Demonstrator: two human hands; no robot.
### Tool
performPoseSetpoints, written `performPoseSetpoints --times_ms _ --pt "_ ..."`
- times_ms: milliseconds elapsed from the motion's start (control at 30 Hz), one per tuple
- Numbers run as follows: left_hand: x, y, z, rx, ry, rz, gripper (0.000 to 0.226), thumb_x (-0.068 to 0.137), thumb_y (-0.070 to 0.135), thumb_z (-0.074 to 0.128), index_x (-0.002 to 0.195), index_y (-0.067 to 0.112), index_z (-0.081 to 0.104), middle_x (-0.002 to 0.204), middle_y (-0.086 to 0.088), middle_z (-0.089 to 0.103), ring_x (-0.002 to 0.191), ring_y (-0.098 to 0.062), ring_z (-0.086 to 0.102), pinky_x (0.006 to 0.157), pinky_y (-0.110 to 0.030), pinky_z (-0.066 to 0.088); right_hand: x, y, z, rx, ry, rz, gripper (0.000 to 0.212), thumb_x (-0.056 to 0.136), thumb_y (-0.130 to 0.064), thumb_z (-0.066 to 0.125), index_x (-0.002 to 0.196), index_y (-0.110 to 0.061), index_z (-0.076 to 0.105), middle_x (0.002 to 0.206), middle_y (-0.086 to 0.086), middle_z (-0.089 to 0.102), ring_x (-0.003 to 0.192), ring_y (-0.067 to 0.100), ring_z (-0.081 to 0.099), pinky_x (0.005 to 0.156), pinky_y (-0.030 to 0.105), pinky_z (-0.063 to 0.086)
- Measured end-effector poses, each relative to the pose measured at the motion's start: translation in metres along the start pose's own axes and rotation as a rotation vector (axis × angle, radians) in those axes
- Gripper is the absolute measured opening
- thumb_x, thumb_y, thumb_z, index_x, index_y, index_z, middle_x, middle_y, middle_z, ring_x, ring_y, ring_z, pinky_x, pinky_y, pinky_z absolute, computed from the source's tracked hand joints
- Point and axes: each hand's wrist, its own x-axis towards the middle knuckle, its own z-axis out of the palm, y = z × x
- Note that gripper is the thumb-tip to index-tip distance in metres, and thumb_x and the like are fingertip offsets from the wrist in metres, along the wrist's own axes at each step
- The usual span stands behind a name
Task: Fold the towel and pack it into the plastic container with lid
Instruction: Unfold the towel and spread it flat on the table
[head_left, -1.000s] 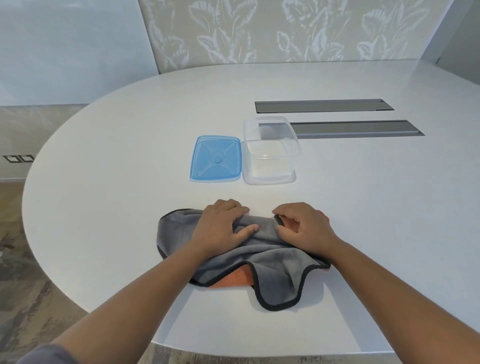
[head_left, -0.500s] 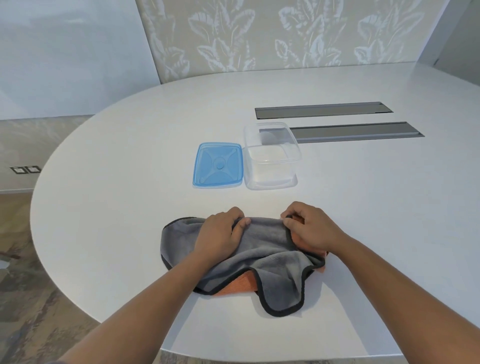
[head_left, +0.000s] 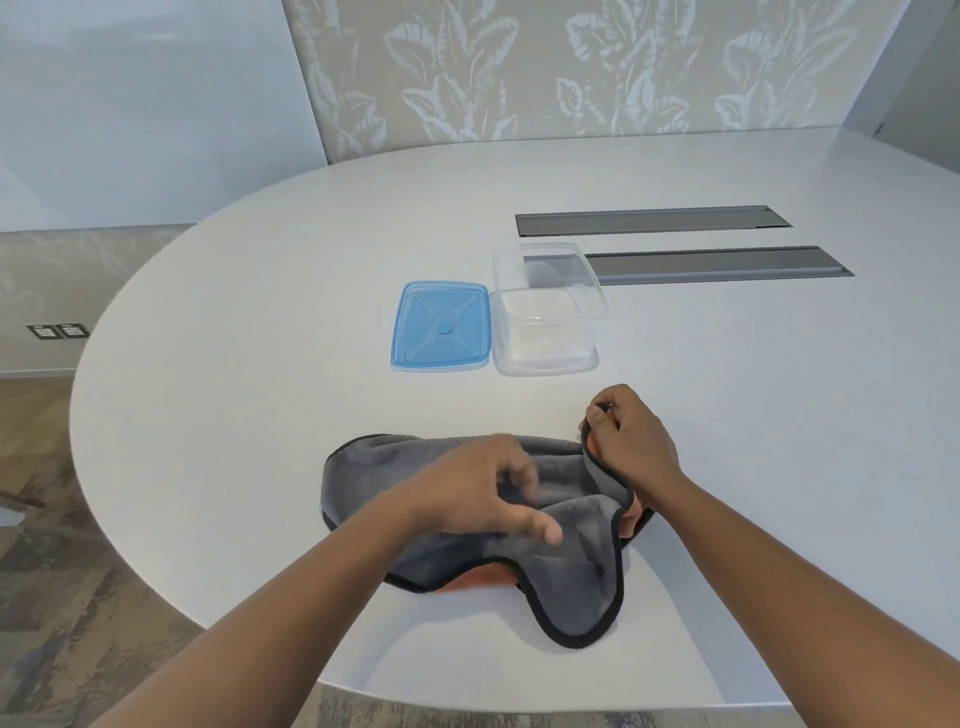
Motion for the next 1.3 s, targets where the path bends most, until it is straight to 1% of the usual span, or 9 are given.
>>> performPoseSetpoints --times_ms 133,367,600,767,933,1100,1200,1233,1300 --pt "-0.004 0.012 -0.001 0.11 -0.383 -0.062 0.068 0.048 0.077 0.087 0.103 0.047 0.062 0.105 0.024 0.056 0.096 0.003 0.055 0.08 -0.022 0.046 0.001 -0.001 0.002 -0.029 0.008 0.009 0.009 0.098 -0.038 0.047 0.098 -0.04 0.056 0.09 -0.017 0.073 0.092 0.012 0.065 0.087 0.043 0.052" --pt "-0.008 0.029 0.002 0.354 -0.488 -0.063 0.063 0.052 0.062 0.095 0.095 0.034 0.059 0.112 0.016 0.041 0.108 -0.015 0.041 0.097 -0.04 0.047 -0.002 -0.004 0.0 0.007 0.013 0.025 0.021 0.102 -0.036 0.045 0.115 -0.044 0.059 0.106 -0.017 0.073 0.106 0.015 0.063 0.096 0.045 0.05" --pt "-0.012 0.038 0.018 0.631 -0.448 -0.013 0.045 0.066 0.044 0.088 0.093 0.025 0.058 0.116 0.002 0.038 0.104 -0.023 0.038 0.085 -0.042 0.044 -0.003 -0.004 -0.001 0.016 0.015 0.035 0.025 0.102 -0.034 0.043 0.117 -0.043 0.062 0.106 -0.017 0.073 0.106 0.014 0.064 0.095 0.044 0.051" --pt "-0.005 0.031 0.011 0.436 -0.415 -0.01 0.02 0.073 0.024 0.081 0.086 0.024 0.066 0.109 0.005 0.048 0.101 -0.021 0.05 0.085 -0.043 0.053 -0.005 -0.005 -0.001 0.001 0.003 0.036 0.026 0.102 -0.034 0.044 0.116 -0.043 0.063 0.107 -0.018 0.073 0.107 0.013 0.064 0.094 0.043 0.051" --pt "0.004 0.009 -0.009 0.035 -0.394 -0.087 0.013 0.073 0.022 0.073 0.082 0.018 0.064 0.073 0.012 0.062 0.063 -0.01 0.054 0.066 -0.031 0.047 -0.007 -0.01 -0.003 0.022 -0.025 0.062 0.022 0.093 -0.029 0.048 0.095 -0.042 0.065 0.086 -0.023 0.073 0.093 0.006 0.066 0.079 0.034 0.051" --pt "0.01 -0.017 0.001 -0.231 -0.052 -0.233 0.014 0.072 0.031 0.063 0.083 0.022 0.061 0.067 0.011 0.063 0.06 -0.006 0.054 0.062 -0.026 0.048 -0.007 -0.023 -0.014 -0.013 -0.171 0.046 0.013 0.082 -0.03 0.054 0.081 -0.026 0.066 0.085 -0.013 0.071 0.084 0.013 0.066 0.075 0.036 0.055" --pt "0.014 -0.023 0.007 -0.266 0.035 -0.24 0.02 0.071 0.04 0.061 0.083 0.024 0.058 0.068 0.013 0.059 0.061 -0.006 0.052 0.059 -0.024 0.046 -0.01 -0.039 -0.025 -0.104 -0.352 -0.06 0.04 0.082 -0.054 0.058 0.065 -0.019 0.052 0.07 -0.01 0.06 0.069 0.015 0.059 0.066 0.035 0.047" --pt "0.015 -0.024 0.008 -0.279 0.055 -0.24 0.019 0.071 0.041 0.061 0.082 0.025 0.057 0.066 0.016 0.058 0.061 -0.006 0.051 0.057 -0.022 0.045 -0.013 -0.044 -0.029 -0.159 -0.413 -0.101 0.05 0.079 -0.069 0.057 0.064 -0.021 0.052 0.076 -0.011 0.058 0.074 0.014 0.058 0.071 0.038 0.047" --pt "0.015 -0.027 0.008 -0.334 0.092 -0.257 0.014 0.077 0.039 0.065 0.083 0.028 0.059 0.067 0.019 0.062 0.062 -0.003 0.054 0.055 -0.019 0.045 -0.017 -0.05 -0.033 -0.379 -0.524 -0.224 0.064 0.069 -0.093 0.049 0.078 -0.032 0.066 0.121 -0.014 0.06 0.12 0.013 0.054 0.1 0.046 0.041"
